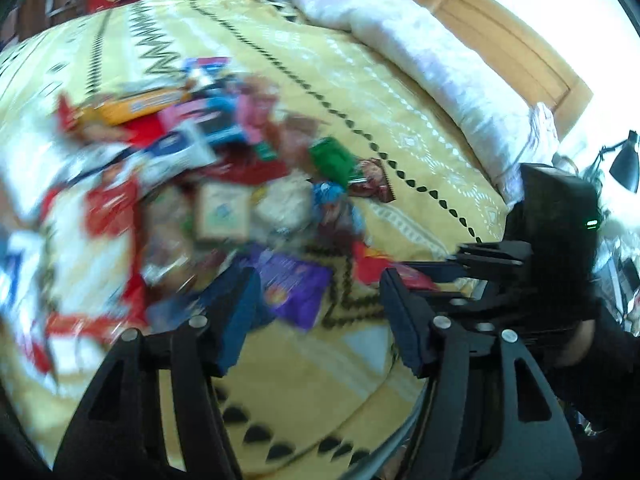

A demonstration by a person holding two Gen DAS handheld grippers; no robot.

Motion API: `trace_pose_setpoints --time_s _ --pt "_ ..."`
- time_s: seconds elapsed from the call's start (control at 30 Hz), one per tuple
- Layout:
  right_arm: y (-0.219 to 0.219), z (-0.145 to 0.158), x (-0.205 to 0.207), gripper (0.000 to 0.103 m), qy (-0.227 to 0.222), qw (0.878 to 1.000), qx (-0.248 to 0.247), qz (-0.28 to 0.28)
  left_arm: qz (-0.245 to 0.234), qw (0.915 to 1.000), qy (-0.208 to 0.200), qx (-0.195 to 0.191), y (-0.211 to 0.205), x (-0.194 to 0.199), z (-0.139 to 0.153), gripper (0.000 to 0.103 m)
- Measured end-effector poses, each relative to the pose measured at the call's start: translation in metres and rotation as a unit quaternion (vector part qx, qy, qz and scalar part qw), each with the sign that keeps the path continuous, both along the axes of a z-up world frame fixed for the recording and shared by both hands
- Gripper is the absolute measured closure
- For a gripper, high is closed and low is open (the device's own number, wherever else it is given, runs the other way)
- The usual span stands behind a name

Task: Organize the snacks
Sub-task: 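Grasp the red-yellow bar packet with the right tool while the left grasps a blue cookie packet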

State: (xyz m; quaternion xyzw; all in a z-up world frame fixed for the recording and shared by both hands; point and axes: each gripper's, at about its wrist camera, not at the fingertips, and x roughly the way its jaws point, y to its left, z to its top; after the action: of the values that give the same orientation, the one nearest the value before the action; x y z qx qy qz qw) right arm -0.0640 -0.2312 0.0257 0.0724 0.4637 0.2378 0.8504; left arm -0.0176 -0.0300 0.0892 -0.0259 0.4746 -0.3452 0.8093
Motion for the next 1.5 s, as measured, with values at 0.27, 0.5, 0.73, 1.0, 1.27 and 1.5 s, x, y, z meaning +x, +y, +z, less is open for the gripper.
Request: trace_pose_setpoints --time_s 0.27,0.5,0.73,1.0,1.27,1.5 --pt "-0.056 0.002 -0.017 0.067 0.008 0.993 0.061 -0.096 -0.015 0.9997 0.014 0.013 -0.051 0.025 -0.019 0.04" --pt "-0.076 -0.002 0.002 0.066 0.01 0.981 0.047 -0.186 -0.043 0.9963 -0.006 0.074 -0.085 0.027 -0.036 0.045" --pt "-0.058 -0.024 0.013 0.057 0.019 0.985 0.011 -0.171 -0.03 0.9957 -0.013 0.087 -0.085 0.026 -0.046 0.06" --pt "-0.052 -0.023 0.007 0.062 -0.004 0.987 0.012 -0.157 0.006 0.9982 -0.017 0.057 -0.052 0.009 -0.024 0.062" --pt "-0.029 0.007 -0.005 0.062 -0.042 0.99 0.024 -0.129 0.08 0.9938 -0.063 0.044 0.001 -0.009 0.027 0.062" --pt "0.002 0.042 -0.007 0.062 -0.071 0.993 0.024 -0.096 0.148 0.9801 -0.113 0.07 0.046 -0.02 0.068 0.062"
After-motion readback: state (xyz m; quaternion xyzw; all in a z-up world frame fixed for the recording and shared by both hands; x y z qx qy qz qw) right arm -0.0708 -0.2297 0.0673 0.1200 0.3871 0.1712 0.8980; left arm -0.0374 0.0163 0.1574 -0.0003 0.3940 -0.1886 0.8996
